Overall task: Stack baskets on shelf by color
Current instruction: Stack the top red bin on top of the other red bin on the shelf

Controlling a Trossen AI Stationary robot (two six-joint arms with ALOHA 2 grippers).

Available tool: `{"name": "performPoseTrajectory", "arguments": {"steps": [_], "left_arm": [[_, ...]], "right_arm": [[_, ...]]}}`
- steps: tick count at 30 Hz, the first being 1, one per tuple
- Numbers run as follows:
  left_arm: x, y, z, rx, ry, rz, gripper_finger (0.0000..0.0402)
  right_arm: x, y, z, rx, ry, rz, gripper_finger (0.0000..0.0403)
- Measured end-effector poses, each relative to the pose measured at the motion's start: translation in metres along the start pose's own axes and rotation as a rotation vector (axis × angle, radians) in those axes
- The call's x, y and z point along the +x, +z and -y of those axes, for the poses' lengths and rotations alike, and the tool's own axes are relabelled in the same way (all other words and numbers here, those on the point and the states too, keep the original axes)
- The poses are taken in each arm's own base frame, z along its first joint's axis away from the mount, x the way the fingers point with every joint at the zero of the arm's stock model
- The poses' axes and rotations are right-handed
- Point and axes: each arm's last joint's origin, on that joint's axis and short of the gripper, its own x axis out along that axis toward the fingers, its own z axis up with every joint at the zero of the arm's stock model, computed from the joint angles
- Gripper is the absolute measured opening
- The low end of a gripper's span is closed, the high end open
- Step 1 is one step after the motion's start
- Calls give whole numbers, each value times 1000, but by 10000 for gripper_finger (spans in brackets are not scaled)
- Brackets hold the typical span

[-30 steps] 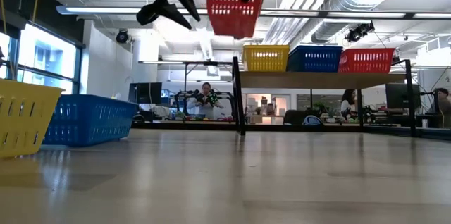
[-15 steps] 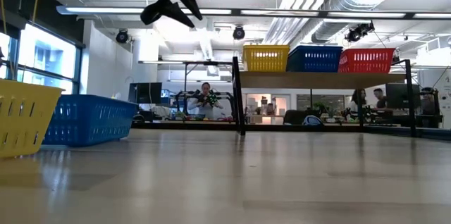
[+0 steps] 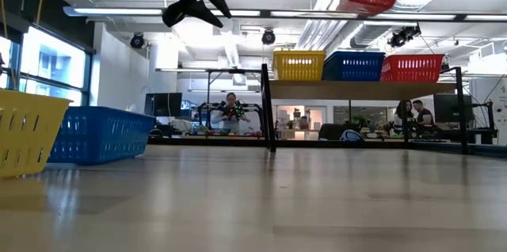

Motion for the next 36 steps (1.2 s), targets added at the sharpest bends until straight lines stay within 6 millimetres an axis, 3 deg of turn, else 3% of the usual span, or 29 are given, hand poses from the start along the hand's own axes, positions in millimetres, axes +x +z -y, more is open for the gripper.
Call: {"name": "performPoseTrajectory", "arguments": {"steps": [10,19,36], "left_arm": [[0,1,1,-1,-8,12,117],[0,2,1,43,-9,18,117],[0,2,1,79,-9,18,117]], "right_arm": [[-1,-42,6,-78,-22,-108,0],[14,-58,11,-63,8,-232,0],[23,-71,24,-77,91,-325,0]]}}
